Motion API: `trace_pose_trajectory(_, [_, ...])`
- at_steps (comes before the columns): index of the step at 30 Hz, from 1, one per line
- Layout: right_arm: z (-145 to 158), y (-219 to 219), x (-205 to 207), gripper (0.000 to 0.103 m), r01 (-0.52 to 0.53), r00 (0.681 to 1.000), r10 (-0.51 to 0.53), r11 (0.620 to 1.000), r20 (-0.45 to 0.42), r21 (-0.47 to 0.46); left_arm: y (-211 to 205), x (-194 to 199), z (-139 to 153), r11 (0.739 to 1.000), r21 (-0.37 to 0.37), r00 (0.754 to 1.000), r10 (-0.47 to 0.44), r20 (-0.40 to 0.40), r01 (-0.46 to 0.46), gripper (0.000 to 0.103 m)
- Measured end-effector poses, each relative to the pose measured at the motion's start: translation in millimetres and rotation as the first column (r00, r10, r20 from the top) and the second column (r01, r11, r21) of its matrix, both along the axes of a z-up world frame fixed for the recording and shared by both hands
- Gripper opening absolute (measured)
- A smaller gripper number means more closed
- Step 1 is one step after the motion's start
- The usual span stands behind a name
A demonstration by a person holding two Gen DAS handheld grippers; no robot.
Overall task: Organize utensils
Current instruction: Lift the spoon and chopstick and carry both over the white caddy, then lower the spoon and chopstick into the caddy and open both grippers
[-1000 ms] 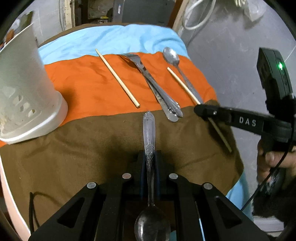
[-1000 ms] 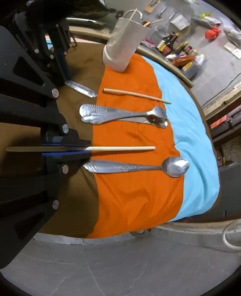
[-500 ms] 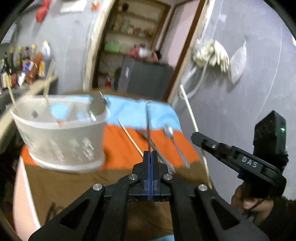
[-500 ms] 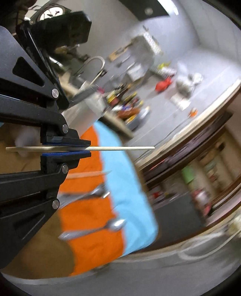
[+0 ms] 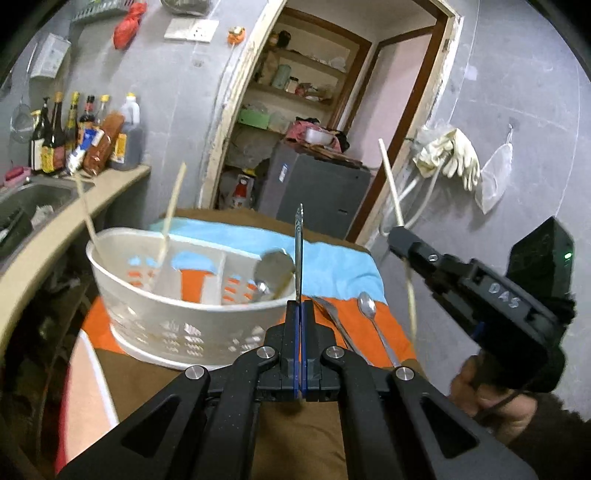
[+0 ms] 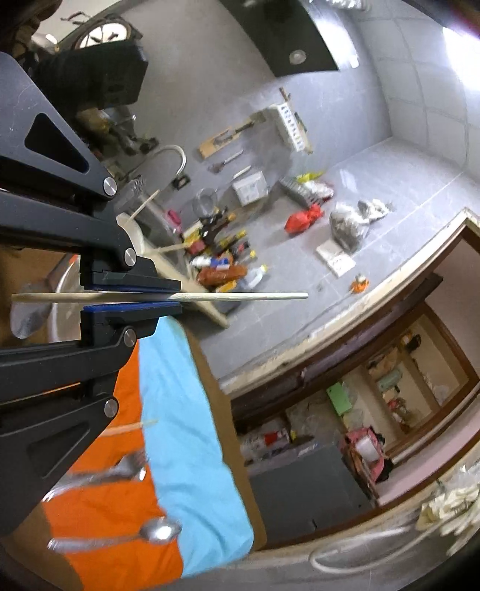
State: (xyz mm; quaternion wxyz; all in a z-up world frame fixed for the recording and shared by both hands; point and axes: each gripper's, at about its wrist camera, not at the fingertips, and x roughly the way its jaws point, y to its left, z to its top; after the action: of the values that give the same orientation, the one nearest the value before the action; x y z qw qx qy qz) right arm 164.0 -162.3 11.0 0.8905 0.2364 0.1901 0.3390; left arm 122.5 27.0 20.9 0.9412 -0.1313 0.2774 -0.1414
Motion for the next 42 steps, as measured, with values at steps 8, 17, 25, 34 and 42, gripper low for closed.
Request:
trace_pose_trajectory(8, [8.9,38.8,29.9,0.003,-0.016,0.995,0.002,0.990,0.098,0.142,47.2,5.9,54.7,0.995,0.030,0.993,0.096,0.062,-0.098,0.000])
trace_pose_trajectory(17, [-1.0,89.8,39.5,0.003,0.046,0.983,-0.050,0.999,0.179,0.030,104.2,31.6,57.9,0.970,0.078,0.971,0.226,0.084,-0.232,0.000])
trace_pose_trajectory(25, [-29.2,112.7,41.7,0.003,0.143,0.976,-0.131,0.988,0.173,-0.060,106.1,50.3,25.8,0.964,0.137,0.974,0.222,0.052,-0.227,0.000])
trace_pose_trajectory(34, [-42.4,119.2,34.1,0.003,0.188,0.961,-0.159,0.976,0.226,-0.111,94.2,61.6,-7.7,0.957,0.202,0.978,0.206,0.033,-0.209,0.000])
trace_pose_trajectory(42, [-43.4,121.7,27.4,0.003,0.194,0.956,-0.155,0.971,0.251,-0.138,89.2,67.2,-20.4,0.960,0.209,0.982,0.189,0.011,-0.187,0.000])
